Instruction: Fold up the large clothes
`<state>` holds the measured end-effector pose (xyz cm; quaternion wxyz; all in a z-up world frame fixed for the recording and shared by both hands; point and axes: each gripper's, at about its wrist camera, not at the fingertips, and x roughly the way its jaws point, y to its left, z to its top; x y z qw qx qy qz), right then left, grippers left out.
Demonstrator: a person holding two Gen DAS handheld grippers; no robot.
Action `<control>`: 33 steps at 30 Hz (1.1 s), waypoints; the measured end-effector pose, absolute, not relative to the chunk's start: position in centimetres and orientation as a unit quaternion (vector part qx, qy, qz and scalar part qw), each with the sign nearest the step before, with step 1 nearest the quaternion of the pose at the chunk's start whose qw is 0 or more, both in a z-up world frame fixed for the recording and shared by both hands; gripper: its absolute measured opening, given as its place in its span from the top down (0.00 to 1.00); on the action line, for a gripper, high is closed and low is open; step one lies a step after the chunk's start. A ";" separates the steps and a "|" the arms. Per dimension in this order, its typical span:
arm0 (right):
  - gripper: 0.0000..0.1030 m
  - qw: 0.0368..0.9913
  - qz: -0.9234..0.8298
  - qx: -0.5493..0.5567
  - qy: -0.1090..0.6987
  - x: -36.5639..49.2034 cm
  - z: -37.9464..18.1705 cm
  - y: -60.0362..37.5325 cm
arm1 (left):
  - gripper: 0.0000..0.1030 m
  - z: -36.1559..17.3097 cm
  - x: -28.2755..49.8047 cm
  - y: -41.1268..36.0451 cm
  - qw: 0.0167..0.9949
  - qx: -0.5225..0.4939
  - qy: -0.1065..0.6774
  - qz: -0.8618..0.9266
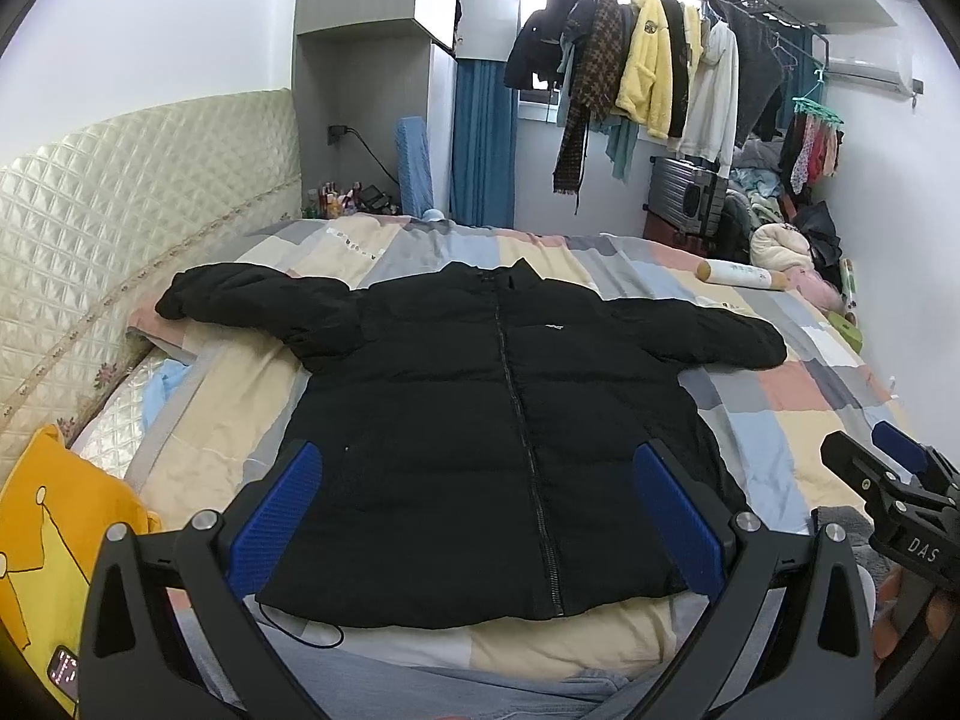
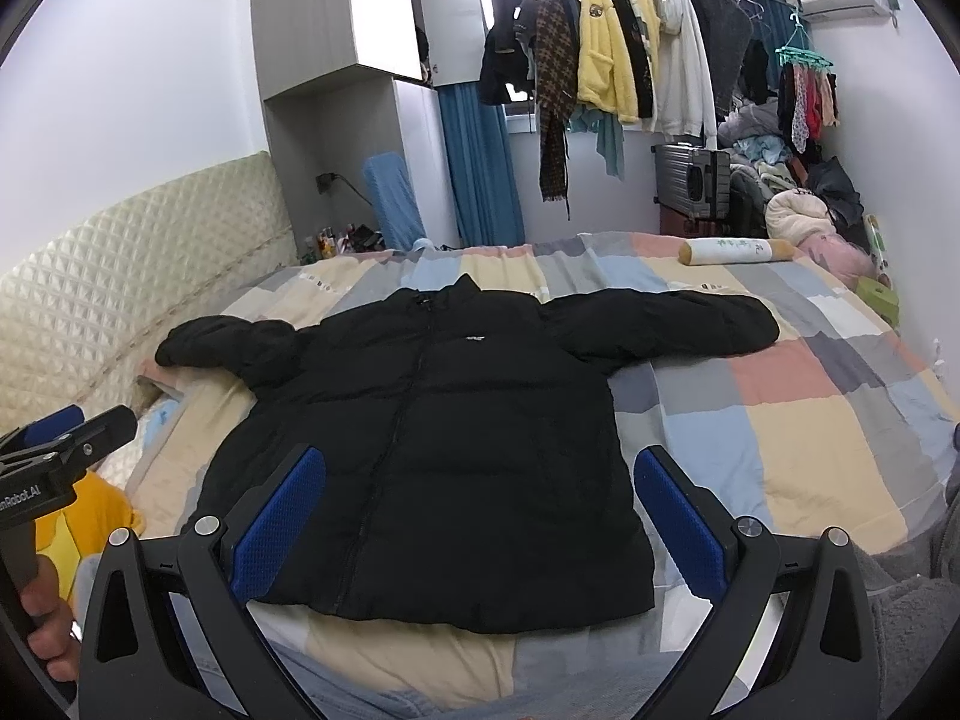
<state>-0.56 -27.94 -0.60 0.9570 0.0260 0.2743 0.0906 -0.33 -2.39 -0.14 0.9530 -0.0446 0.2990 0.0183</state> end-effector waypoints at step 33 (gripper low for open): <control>0.00 0.959 0.058 0.031 0.275 11.3 -3.3 -28.7 | 0.00 -3.3 12.5 3.8 0.952 -0.042 0.302 -0.004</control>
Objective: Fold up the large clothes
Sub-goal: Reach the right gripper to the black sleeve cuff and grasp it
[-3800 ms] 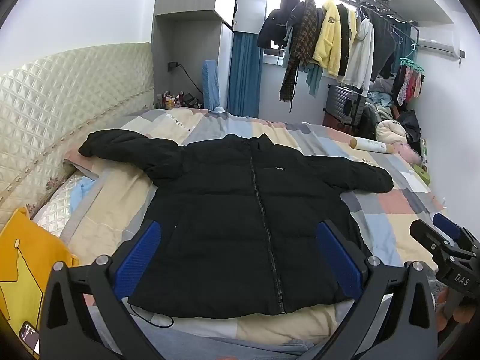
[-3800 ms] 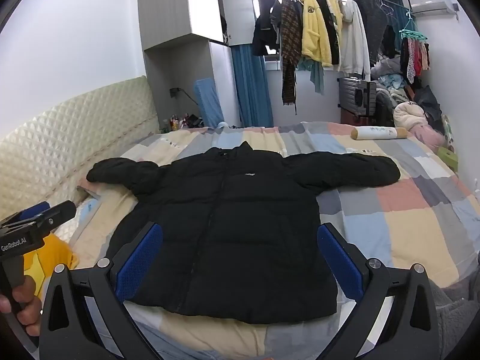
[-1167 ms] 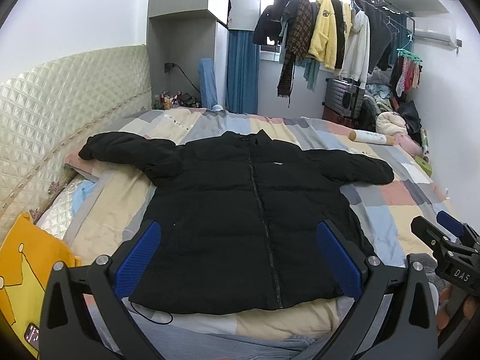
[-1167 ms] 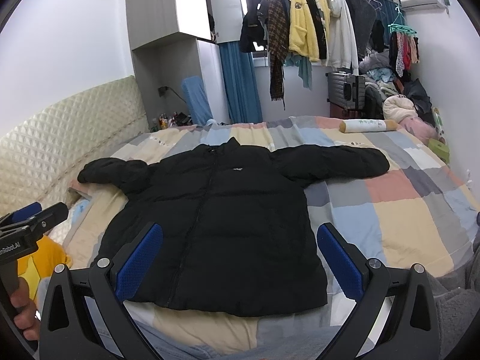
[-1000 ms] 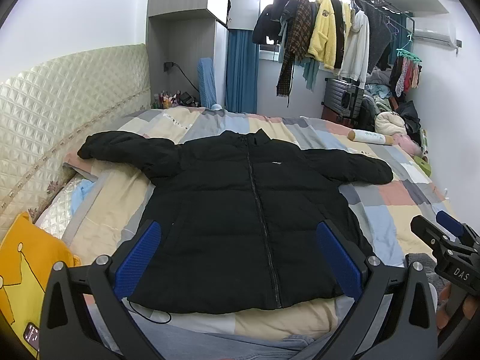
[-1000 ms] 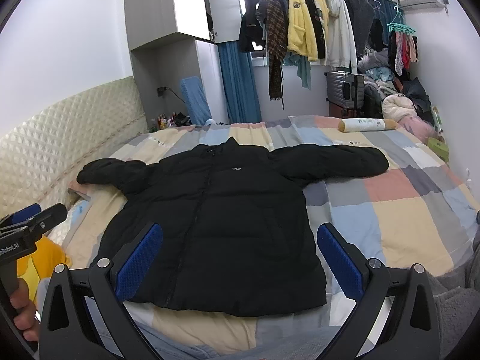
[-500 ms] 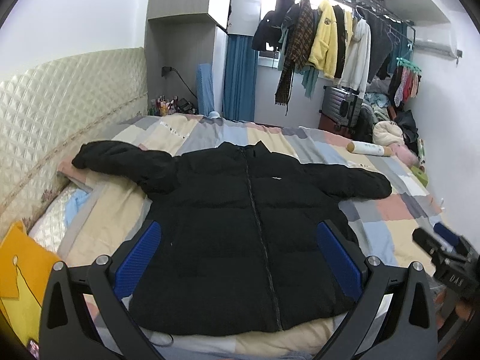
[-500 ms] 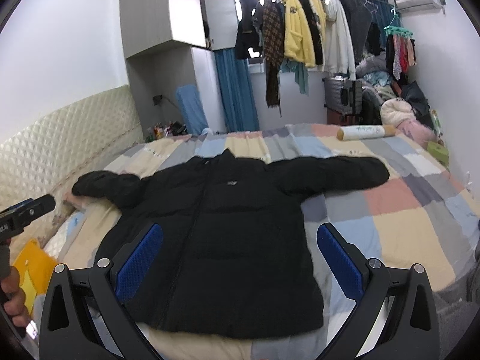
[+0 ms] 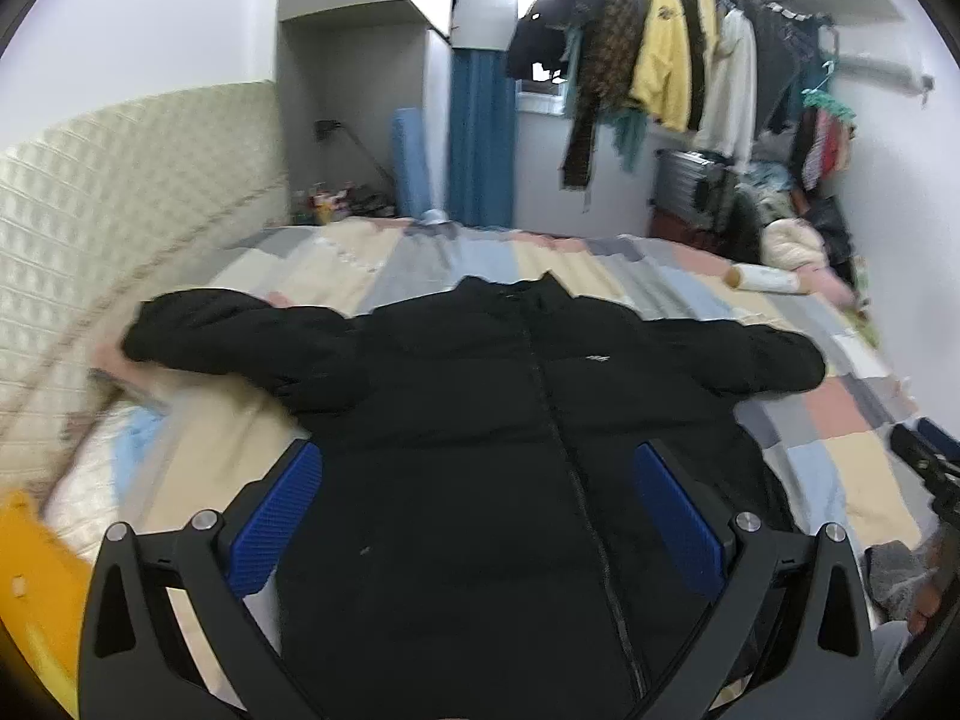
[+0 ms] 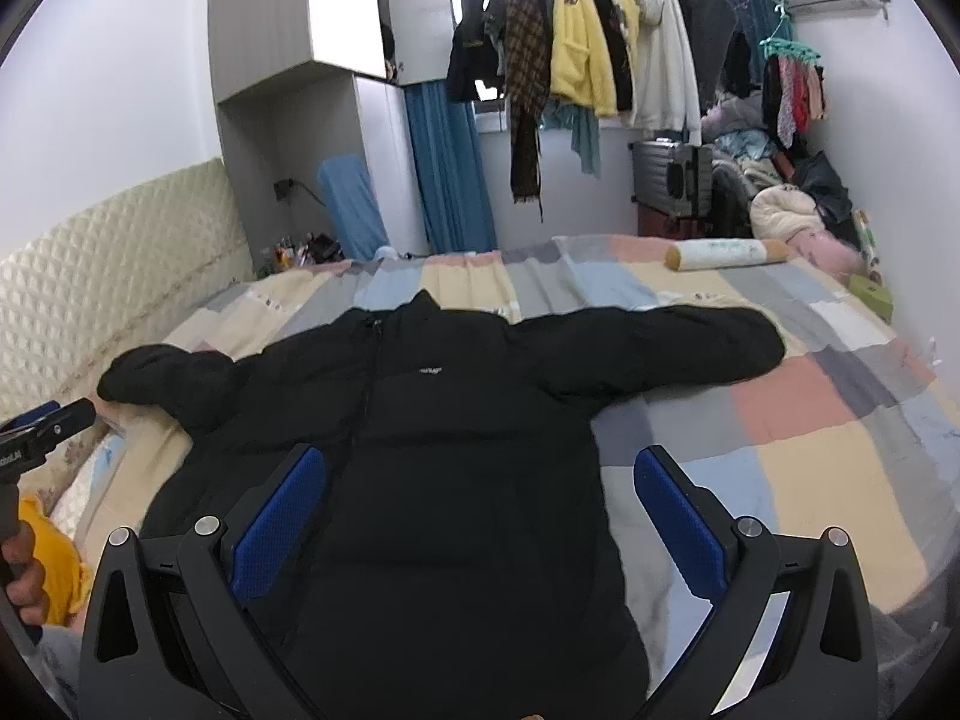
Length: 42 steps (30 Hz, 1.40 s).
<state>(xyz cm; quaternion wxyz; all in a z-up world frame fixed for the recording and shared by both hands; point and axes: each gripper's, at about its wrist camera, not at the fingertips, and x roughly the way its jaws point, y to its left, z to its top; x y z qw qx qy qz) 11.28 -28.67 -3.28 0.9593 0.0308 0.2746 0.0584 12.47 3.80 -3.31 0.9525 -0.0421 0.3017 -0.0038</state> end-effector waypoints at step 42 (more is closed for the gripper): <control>0.05 0.855 -0.084 0.445 0.252 39.2 -21.0 -65.6 | 0.00 -15.8 20.0 5.7 0.916 -0.124 0.380 0.030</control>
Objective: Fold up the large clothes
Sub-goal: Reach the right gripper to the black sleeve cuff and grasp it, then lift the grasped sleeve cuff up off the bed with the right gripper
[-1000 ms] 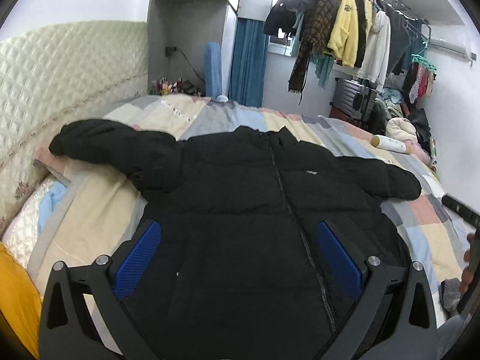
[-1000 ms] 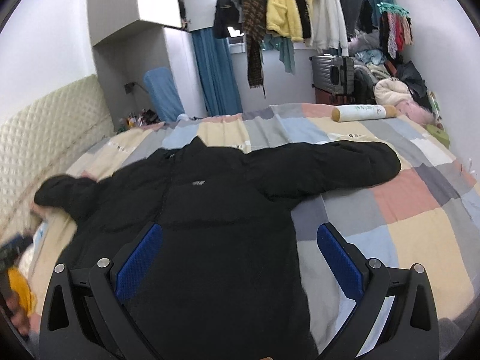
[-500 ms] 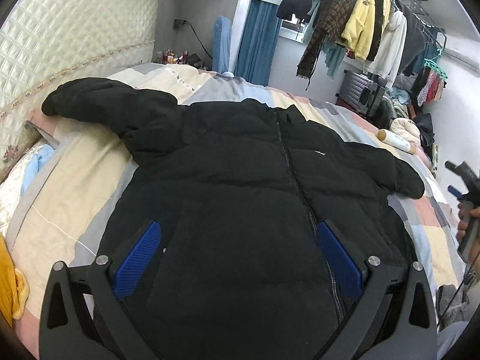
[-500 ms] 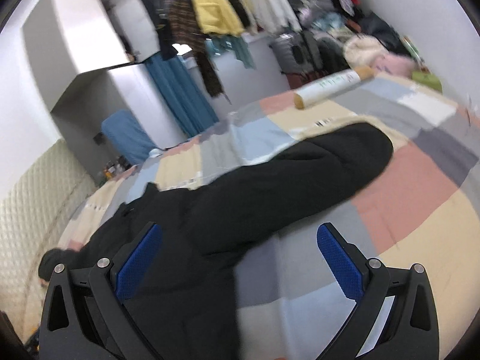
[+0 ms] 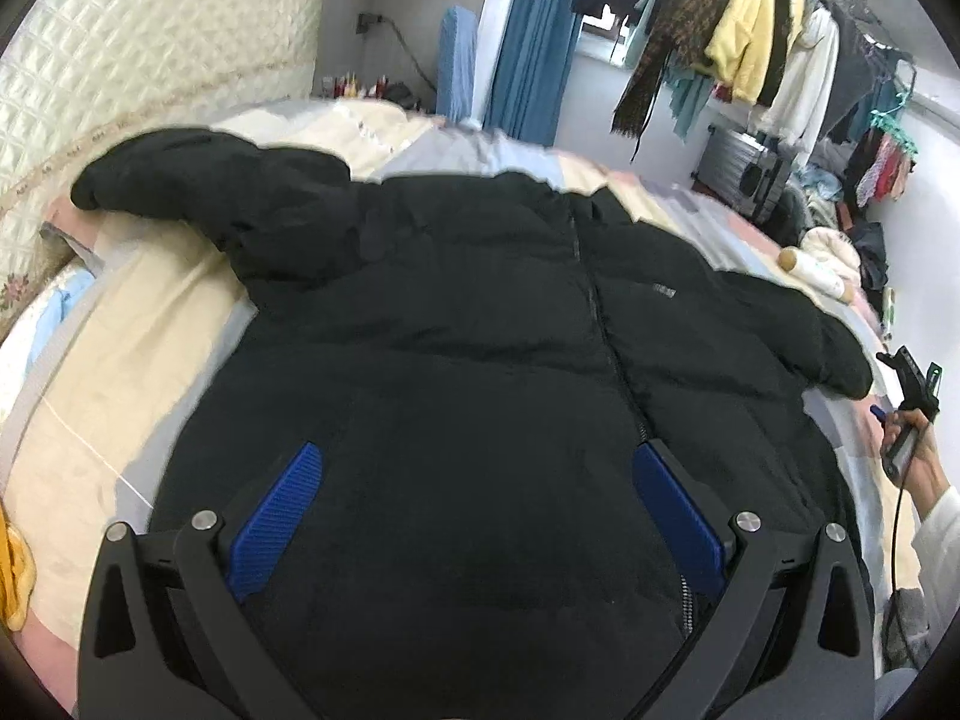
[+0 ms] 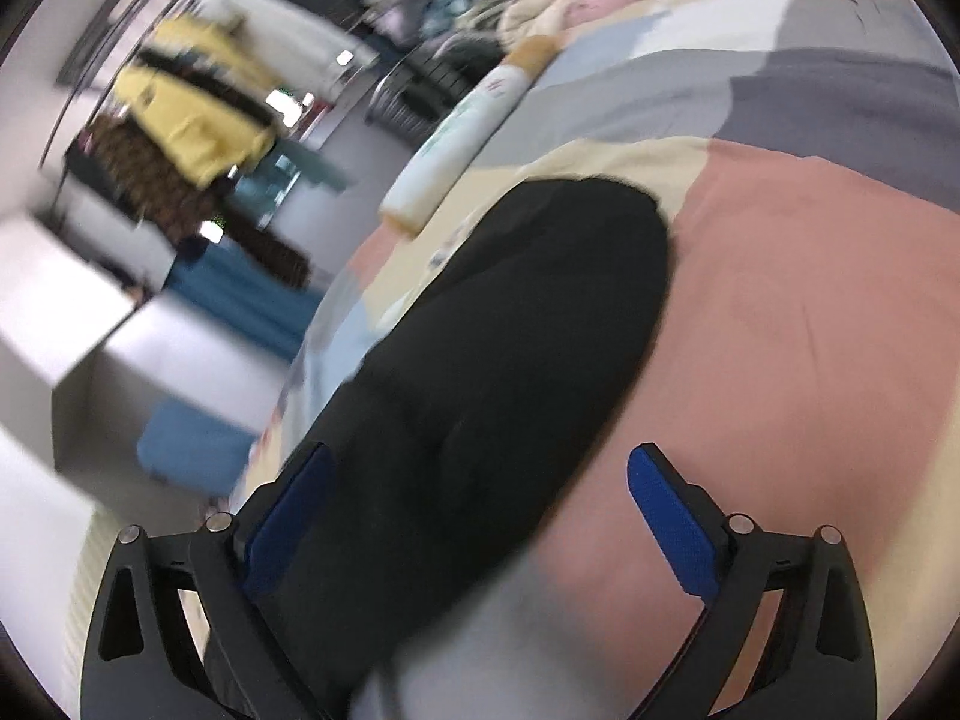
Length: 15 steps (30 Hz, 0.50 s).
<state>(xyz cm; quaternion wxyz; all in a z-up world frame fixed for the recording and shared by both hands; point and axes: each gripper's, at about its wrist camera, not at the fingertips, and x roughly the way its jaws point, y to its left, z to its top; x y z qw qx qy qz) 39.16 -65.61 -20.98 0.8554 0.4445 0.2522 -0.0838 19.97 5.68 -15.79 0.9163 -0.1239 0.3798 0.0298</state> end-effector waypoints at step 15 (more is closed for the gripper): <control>0.39 0.867 -0.097 0.453 0.182 46.7 -24.1 -72.2 | 0.00 -20.1 25.3 3.8 0.898 -0.087 0.424 0.076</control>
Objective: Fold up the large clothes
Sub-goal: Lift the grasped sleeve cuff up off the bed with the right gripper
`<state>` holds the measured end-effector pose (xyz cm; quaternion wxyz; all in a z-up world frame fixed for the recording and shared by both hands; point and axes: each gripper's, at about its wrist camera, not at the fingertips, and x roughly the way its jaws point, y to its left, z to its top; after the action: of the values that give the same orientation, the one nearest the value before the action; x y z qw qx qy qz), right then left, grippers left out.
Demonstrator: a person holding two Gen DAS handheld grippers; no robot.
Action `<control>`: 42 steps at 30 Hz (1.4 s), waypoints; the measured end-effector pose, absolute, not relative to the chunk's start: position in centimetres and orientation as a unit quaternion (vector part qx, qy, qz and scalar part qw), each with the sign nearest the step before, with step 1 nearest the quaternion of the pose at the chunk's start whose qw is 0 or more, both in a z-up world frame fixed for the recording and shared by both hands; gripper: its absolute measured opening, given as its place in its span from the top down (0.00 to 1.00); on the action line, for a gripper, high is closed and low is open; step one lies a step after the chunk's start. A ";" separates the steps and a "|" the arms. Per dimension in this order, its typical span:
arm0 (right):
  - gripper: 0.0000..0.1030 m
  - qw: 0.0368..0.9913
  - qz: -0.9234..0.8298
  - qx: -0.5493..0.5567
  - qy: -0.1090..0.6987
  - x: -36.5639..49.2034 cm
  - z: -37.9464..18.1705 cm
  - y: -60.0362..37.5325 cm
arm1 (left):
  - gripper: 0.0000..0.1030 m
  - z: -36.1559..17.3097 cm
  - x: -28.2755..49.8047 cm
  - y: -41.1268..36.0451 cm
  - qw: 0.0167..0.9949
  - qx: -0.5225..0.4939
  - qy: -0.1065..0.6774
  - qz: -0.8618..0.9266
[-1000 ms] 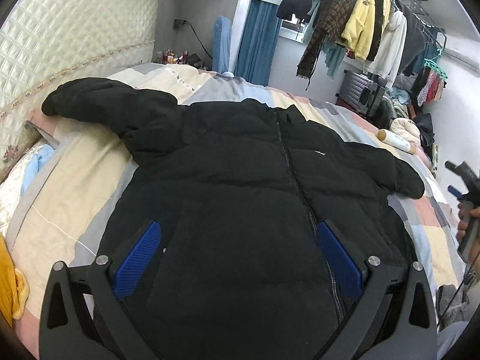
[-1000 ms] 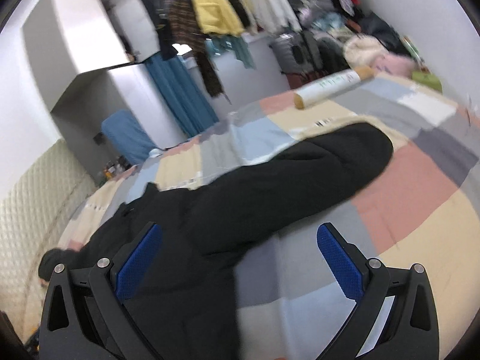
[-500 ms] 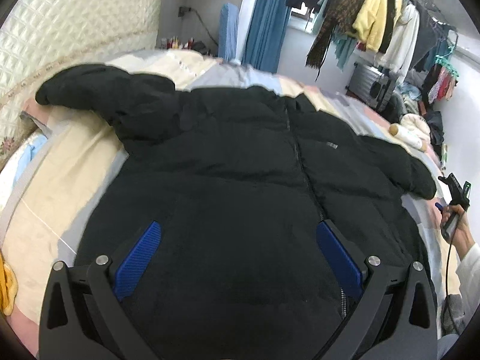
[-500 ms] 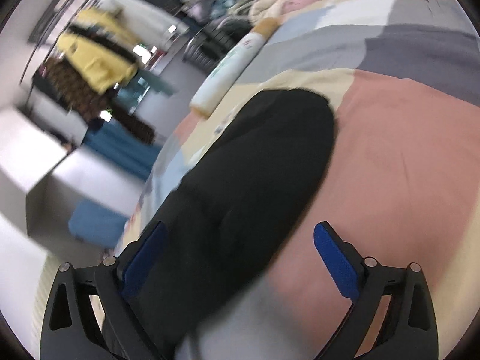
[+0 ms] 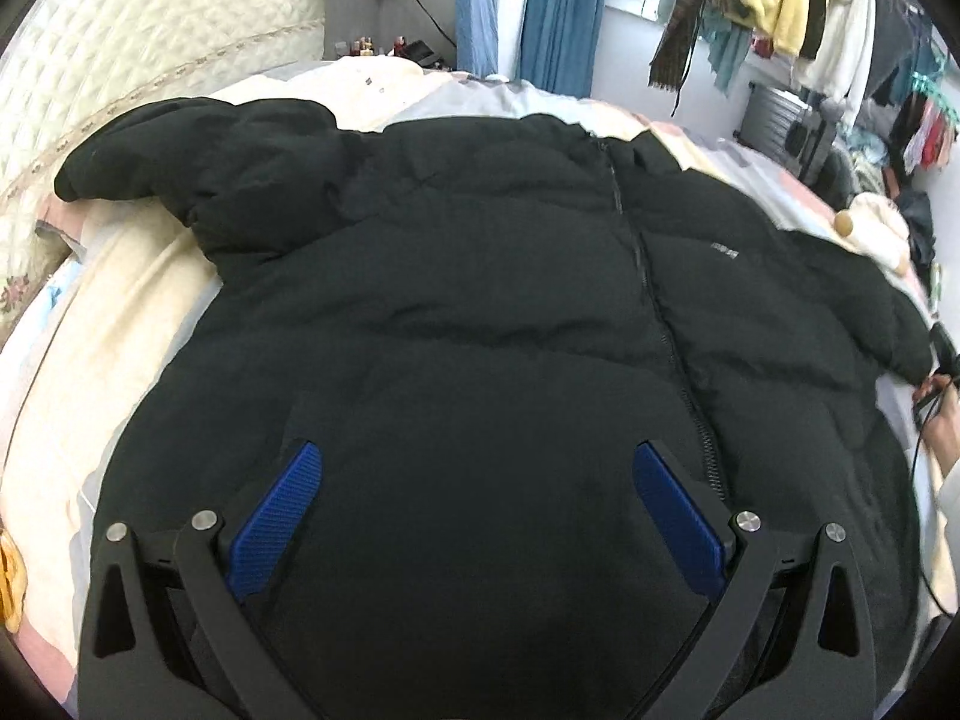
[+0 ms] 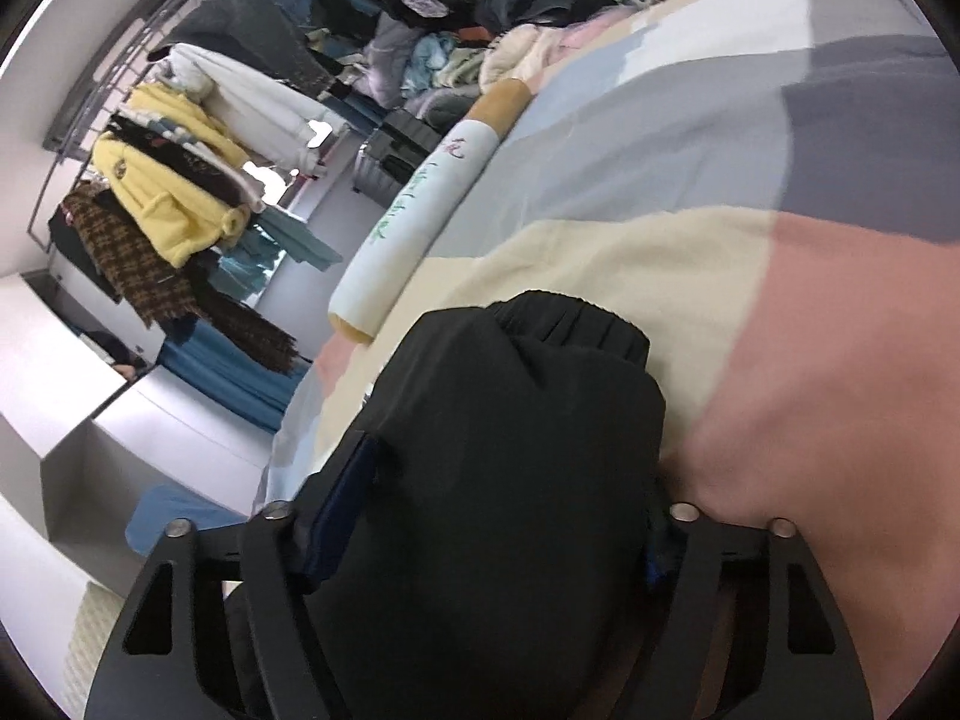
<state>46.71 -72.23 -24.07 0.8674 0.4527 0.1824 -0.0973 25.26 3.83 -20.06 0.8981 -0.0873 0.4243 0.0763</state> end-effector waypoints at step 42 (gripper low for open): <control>0.94 0.972 -0.034 0.190 0.132 37.3 10.4 -55.1 | 0.00 -15.5 20.7 4.0 0.928 -0.031 0.368 0.059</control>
<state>37.30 -55.07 10.41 0.9723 0.1900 0.1316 -0.0345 20.66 3.99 -15.49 0.9275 -0.0307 0.3678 0.0589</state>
